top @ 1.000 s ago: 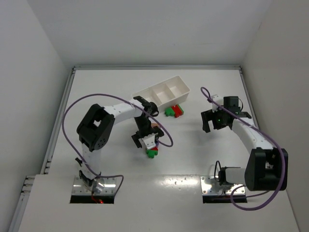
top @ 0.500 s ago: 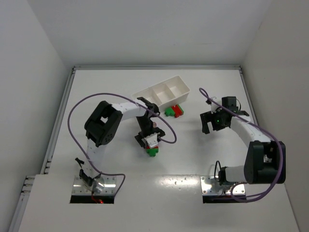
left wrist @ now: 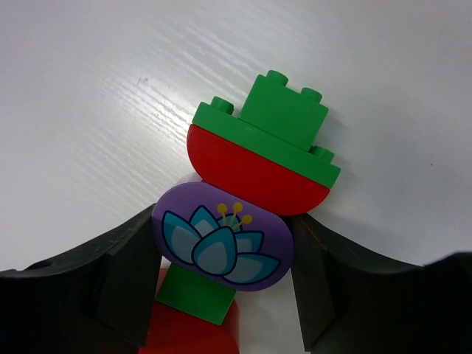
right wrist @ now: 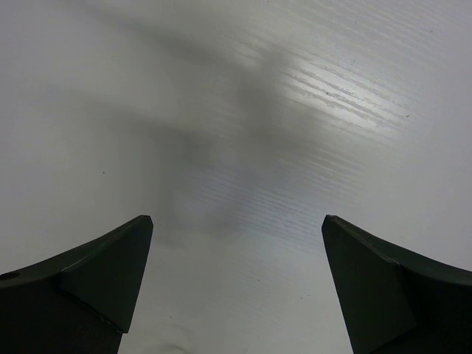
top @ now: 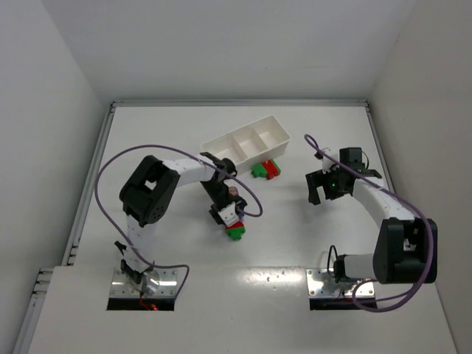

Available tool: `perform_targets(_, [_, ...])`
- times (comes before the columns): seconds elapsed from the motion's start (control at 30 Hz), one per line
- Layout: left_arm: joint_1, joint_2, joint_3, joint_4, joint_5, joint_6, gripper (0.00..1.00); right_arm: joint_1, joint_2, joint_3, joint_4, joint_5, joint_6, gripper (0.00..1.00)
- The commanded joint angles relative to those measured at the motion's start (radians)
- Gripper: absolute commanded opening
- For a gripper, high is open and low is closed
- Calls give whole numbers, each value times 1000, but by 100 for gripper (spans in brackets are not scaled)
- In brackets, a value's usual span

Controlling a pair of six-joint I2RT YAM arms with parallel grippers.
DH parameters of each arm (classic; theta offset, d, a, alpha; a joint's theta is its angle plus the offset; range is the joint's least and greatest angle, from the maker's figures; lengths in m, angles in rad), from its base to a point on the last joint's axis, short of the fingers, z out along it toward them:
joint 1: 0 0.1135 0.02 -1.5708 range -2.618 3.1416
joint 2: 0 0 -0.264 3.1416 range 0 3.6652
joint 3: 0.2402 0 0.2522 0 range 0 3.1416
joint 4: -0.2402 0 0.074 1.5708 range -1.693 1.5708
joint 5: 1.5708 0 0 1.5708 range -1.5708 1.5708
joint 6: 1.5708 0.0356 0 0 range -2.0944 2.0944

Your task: Sort the legos into containers by color

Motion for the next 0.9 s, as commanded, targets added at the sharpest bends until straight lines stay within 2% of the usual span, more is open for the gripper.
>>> perform_targets(0.0, [-1,-95,-92,152,120,1009,4,6,-63,35,7,-63,20,100])
perform_targets(0.03, [-13,-165,-117,175,130,850,3,15,-72,35,16,-89,35,100])
perform_targets(0.1, [-41,-248,-203,317,140,633,0,15,-83,44,16,-112,47,100])
perform_targets(0.13, [-53,-328,-230,386,129,363,0,15,-92,44,16,-130,60,100])
perform_targets(0.17, [-68,-362,-272,537,106,206,0,15,-92,56,16,-131,60,100])
perform_targets(0.2, [-96,-388,-286,611,92,-86,0,15,-92,56,16,-144,70,100])
perform_targets(0.23, [-107,-416,-286,722,68,-209,0,15,-101,56,26,-157,71,100])
perform_targets(0.27, [-122,-416,-286,755,57,-312,0,26,-101,56,35,-157,80,100])
perform_targets(0.3, [-122,-416,-275,779,48,-487,0,26,-101,56,35,-167,80,100])
perform_targets(0.37, [-136,-425,-263,886,34,-665,0,26,-123,47,68,-177,92,100])
perform_targets(0.4, [-145,-425,-263,937,25,-854,0,35,-132,47,82,-177,92,100])
perform_targets(0.43, [-145,-425,-252,1018,25,-936,0,35,-141,33,98,-177,101,100])
perform_targets(0.5, [-145,-414,-225,1078,11,-1091,0,44,-150,21,122,-177,101,100])
perform_targets(0.53, [-145,-414,-212,1106,-1,-1244,0,44,-150,21,122,-177,101,100])
perform_targets(0.6, [-145,-402,-189,1179,-14,-1398,0,44,-141,32,131,-140,112,100])
perform_targets(0.63, [-145,-402,-175,1203,-26,-1531,0,44,-141,32,132,-129,112,100])
perform_targets(0.7, [-145,-402,-175,1264,-35,-1635,0,44,-150,32,144,-85,112,100])
perform_targets(0.73, [-145,-402,-175,1291,-44,-1746,0,44,-150,32,153,-72,112,100])
perform_targets(0.87, [-145,-423,-175,1396,-130,-2040,0,35,-239,-3,181,-20,144,100])
